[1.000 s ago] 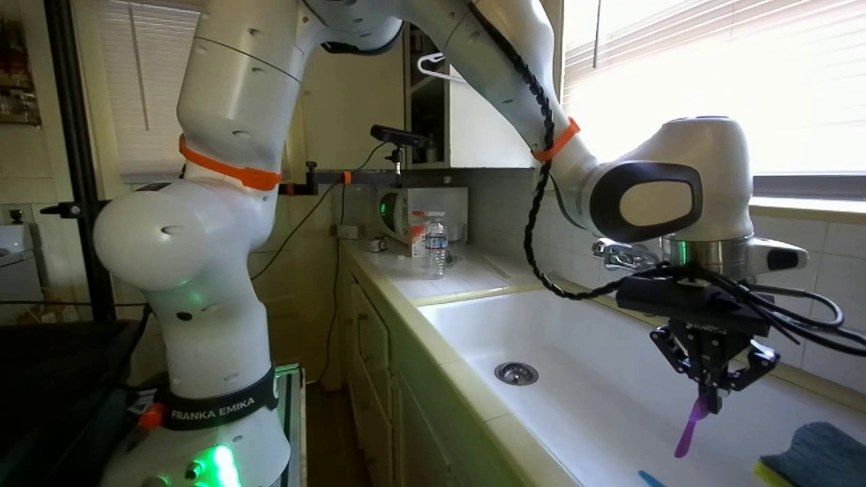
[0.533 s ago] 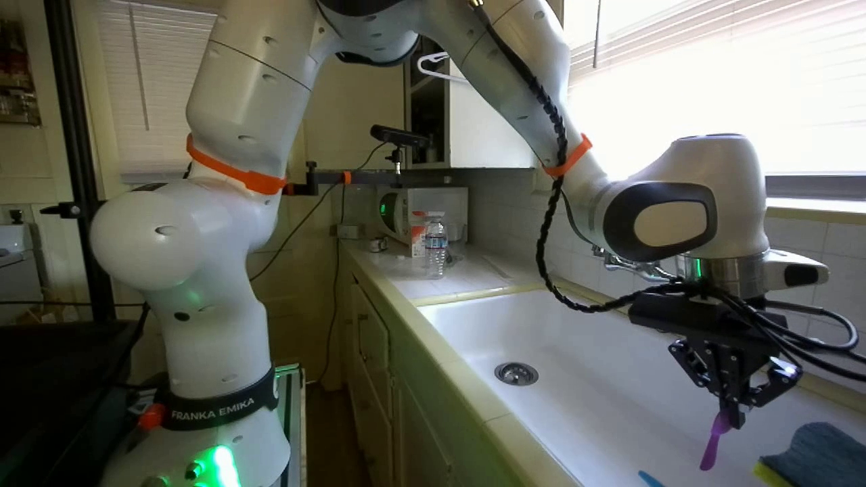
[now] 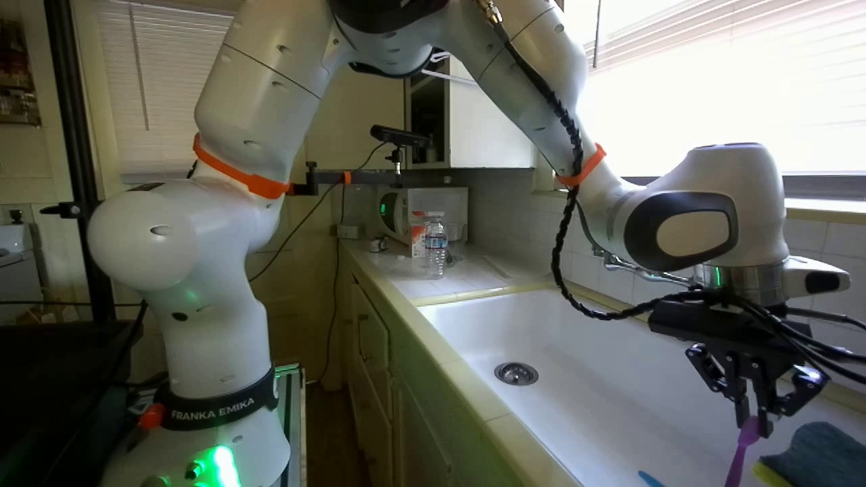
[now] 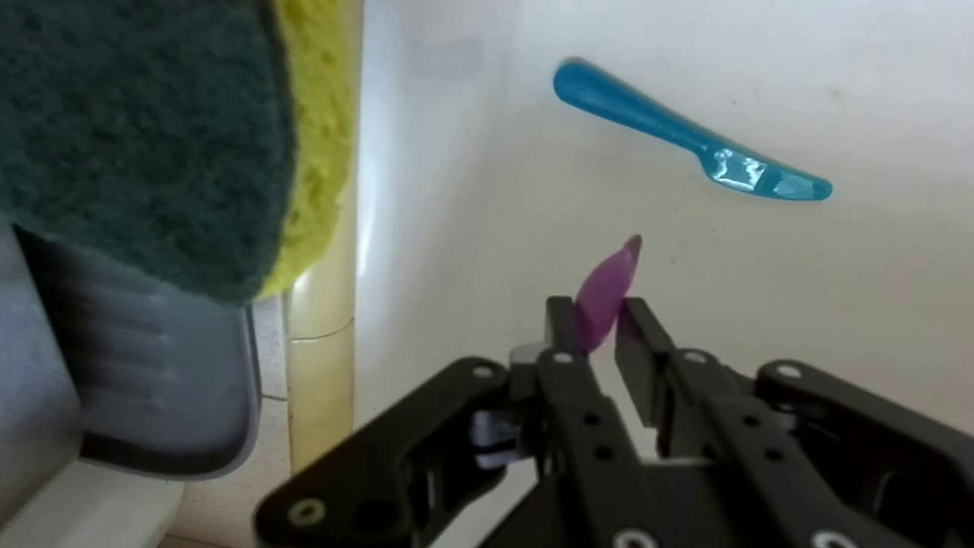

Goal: Put the purple spoon into the sink

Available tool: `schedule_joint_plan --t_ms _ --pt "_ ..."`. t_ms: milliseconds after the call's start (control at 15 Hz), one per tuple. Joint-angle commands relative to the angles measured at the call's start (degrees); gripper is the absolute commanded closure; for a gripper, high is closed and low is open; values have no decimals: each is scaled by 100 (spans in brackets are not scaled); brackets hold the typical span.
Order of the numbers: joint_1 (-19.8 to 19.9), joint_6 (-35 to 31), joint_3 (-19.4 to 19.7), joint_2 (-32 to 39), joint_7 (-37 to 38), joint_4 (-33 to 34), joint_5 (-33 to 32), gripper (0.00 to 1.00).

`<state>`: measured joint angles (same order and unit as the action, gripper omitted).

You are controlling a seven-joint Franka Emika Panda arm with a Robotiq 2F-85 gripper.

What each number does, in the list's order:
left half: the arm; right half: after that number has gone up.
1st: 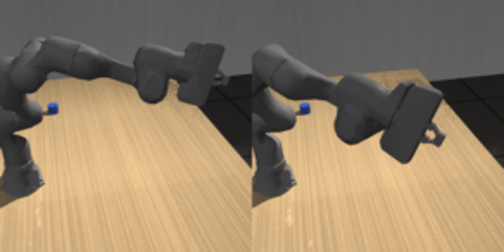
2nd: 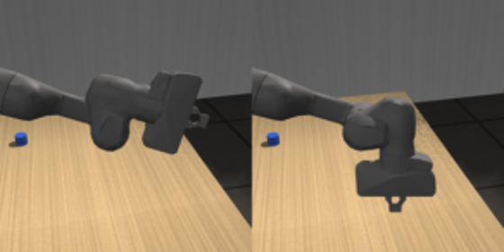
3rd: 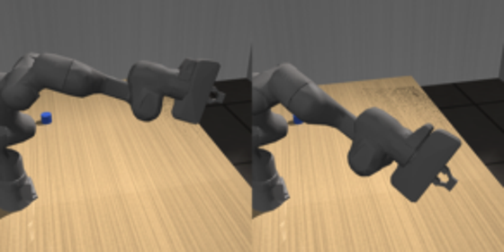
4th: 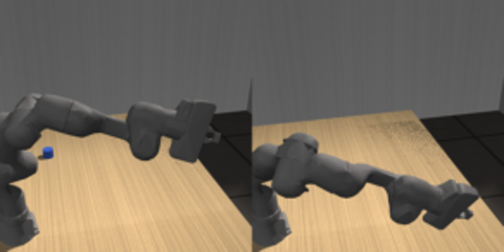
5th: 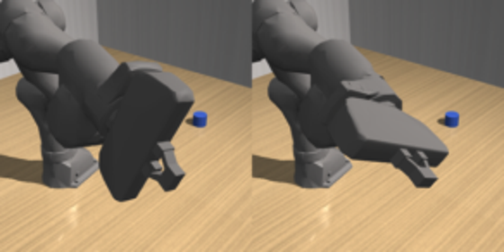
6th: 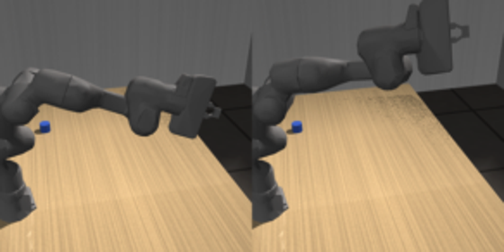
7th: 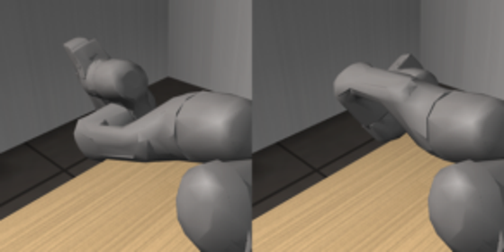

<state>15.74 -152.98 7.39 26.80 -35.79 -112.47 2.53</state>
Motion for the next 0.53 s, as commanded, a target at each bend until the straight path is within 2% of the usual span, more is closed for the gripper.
schedule_joint_plan --t_ms 0,267,467 --pt "187 53 -173 172 131 260 -136 48" --pt "250 71 -243 159 101 323 -120 18" --pt "273 68 -291 122 80 321 -119 0"
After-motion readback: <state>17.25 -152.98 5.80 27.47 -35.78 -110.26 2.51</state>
